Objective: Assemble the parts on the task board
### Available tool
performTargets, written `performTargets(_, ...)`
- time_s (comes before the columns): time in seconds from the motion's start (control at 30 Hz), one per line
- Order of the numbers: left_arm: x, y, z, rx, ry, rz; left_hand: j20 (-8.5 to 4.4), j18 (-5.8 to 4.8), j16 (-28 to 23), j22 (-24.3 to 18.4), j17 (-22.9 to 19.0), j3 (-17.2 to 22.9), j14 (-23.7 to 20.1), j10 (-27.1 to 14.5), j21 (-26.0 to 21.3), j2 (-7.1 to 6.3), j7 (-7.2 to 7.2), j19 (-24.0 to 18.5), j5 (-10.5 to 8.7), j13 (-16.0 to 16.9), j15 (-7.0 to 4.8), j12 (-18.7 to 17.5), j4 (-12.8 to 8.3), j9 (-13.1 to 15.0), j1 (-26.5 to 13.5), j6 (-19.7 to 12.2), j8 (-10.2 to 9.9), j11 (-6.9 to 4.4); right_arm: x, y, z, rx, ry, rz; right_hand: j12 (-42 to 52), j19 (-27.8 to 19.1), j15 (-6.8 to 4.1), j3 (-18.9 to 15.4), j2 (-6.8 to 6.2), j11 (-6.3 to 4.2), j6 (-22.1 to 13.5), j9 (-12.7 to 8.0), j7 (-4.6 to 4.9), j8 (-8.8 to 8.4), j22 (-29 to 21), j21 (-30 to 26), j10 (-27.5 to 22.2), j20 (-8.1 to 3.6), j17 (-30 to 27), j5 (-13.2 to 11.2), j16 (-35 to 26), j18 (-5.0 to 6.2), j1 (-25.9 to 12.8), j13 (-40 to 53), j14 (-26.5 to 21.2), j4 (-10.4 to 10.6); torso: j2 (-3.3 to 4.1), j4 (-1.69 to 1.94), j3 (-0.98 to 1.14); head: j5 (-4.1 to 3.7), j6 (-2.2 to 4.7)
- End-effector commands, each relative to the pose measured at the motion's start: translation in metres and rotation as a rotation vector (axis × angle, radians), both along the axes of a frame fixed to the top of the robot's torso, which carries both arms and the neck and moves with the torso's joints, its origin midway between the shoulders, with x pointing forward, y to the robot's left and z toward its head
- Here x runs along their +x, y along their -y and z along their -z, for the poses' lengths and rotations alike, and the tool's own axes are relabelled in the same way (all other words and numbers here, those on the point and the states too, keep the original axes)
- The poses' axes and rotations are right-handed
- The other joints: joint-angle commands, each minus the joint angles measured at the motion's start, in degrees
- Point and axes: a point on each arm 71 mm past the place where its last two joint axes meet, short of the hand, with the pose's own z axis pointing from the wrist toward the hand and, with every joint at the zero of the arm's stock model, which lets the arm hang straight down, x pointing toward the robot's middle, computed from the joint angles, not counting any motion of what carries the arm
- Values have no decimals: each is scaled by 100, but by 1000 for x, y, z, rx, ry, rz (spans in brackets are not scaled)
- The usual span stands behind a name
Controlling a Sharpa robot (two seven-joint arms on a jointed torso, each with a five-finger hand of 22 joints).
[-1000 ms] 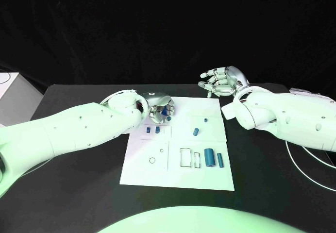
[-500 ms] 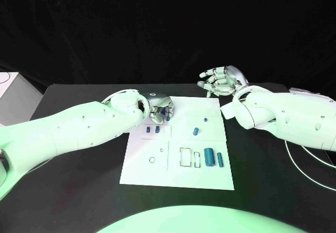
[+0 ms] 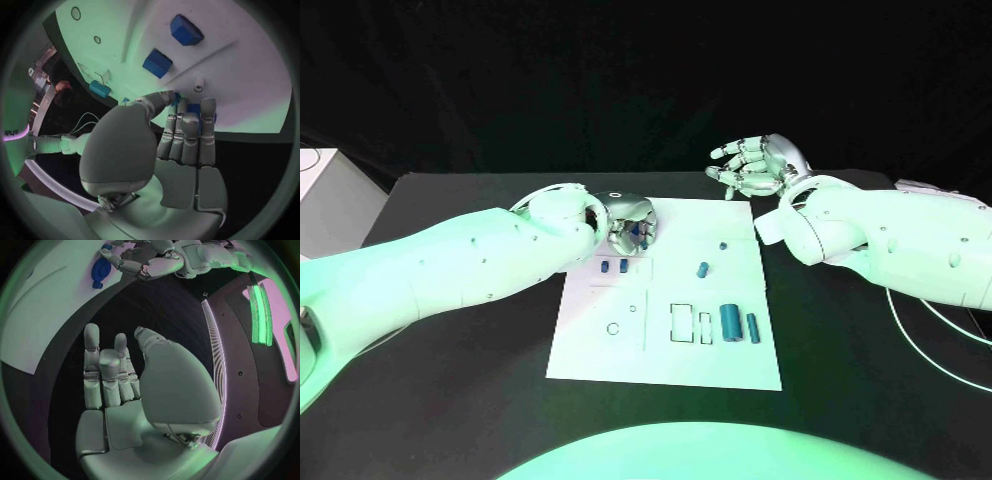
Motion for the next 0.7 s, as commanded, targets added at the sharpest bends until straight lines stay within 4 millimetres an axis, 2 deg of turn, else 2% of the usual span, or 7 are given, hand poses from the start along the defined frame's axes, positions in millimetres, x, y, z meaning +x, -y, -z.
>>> performTargets(0.03, -1, 2, 4, 16, -14, 11, -5, -10, 46, 48, 34, 37, 65, 85, 53, 0, 6, 47, -40, -18, -16, -45, -19, 3, -57, 50, -41, -4, -1, -2, -1, 2, 9, -14, -21, 32, -7, 35, -11, 1, -3, -9, 11, 24, -8, -28, -28, 11, -7, 22, -28, 109, 16, -5, -35, -7, 2, 0, 0, -1, -1)
performTargets(0.23, -1, 2, 4, 9, -6, 7, -22, -40, 125, 204, 140, 50, 171, 246, 175, 57, 17, 173, -46, -48, -42, -118, -62, 25, -48, 143, -48, -35, -1, -2, -1, 2, 9, -15, -24, 34, -7, 37, -10, 1, -3, -9, 12, 25, -9, -30, -22, 11, -11, 22, -34, 109, 10, -15, -36, -4, 1, -3, -1, -4, -7)
performTargets(0.43, 0, 1, 3, -8, 16, 6, -90, -124, 342, 627, 579, 107, 518, 596, 518, 192, -9, 538, -115, -46, -135, -196, -223, 103, 66, 382, -18, -132, -1, -2, -1, 2, 8, -16, -26, 35, -6, 39, -7, 1, -2, -9, 12, 27, -9, -31, -17, 11, -4, 22, -29, 109, 5, -22, -32, -1, -3, -1, -2, -7, -14)
performTargets(0.7, 0, 0, 0, -52, 57, 15, -122, -175, 431, 875, 779, 166, 673, 743, 721, 258, -22, 733, -158, -19, -168, -244, -346, 138, 120, 479, -48, -158, -1, -2, -1, 2, 7, -16, -29, 37, -6, 39, -5, 1, -1, -10, 12, 28, -10, -32, -11, 11, -6, 22, -33, 109, -4, -32, -33, 3, -5, -3, -3, -9, -7)
